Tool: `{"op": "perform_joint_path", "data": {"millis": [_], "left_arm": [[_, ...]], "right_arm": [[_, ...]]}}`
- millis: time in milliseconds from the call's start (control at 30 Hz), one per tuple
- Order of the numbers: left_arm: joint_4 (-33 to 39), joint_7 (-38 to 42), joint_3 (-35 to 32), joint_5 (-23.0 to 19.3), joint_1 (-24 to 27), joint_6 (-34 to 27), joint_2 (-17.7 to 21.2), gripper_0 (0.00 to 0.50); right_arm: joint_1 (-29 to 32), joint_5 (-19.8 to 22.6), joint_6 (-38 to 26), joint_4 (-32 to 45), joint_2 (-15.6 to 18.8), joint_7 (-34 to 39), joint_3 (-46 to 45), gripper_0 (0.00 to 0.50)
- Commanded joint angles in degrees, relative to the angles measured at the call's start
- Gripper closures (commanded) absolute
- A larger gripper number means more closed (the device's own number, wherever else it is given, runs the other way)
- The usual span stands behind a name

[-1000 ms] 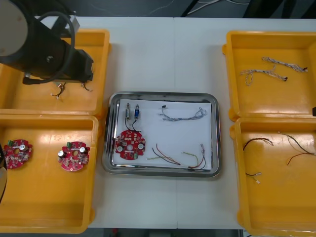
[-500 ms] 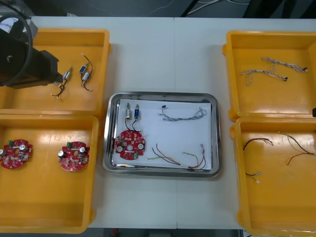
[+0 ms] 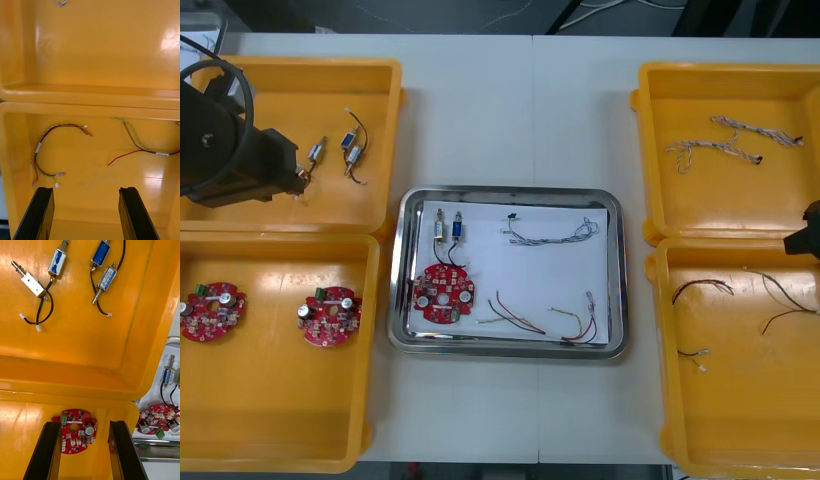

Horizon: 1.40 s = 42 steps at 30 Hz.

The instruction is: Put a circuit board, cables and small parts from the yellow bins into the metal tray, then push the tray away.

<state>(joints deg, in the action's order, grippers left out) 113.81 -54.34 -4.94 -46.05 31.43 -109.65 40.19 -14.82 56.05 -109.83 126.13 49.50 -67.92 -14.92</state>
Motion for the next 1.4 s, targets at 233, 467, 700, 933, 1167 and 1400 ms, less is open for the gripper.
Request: {"op": "perform_joint_path", "data": {"millis": [233,467,700,933,1167,1400], "left_arm": [[1.6,3.1,3.9,-1.8,-0.2,-0.4,4.2,0.134],[2.1,3.0,3.9,-1.8,-0.2,-0.4,4.0,0.134],[2.2,3.0,3.9,-1.9,-0.2,-0.4,4.1,0.125],[2.2,3.0,3.9,-1.8,-0.2,-0.4,4.1,0.125],[2.2,3.0,3.9,-1.8,-0.2,-0.4,4.1,0.105],[2.2,3.0,3.9,-1.8,-0.2,-0.4,4.1,0.104]], "right_arm": [[-2.0,3.8,-0.2,6.7,2.7,-3.7,8.8,0.000],[-4.1,3.5,-0.2,9.9,3.5,-5.7,15.6,0.000],[-4.7,3.4,-0.2,12.7,3.4,-7.8,18.8,0.000],[-7.6,-0.1,-0.2,14.7,2.9,-10.2,27.1,0.000],[-14.3,-3.6,-0.2,14.4,-1.1,-12.2,37.5,0.000],[-20.4,-4.5,0.1,11.8,-6.9,-13.6,45.4,0.000]]}}
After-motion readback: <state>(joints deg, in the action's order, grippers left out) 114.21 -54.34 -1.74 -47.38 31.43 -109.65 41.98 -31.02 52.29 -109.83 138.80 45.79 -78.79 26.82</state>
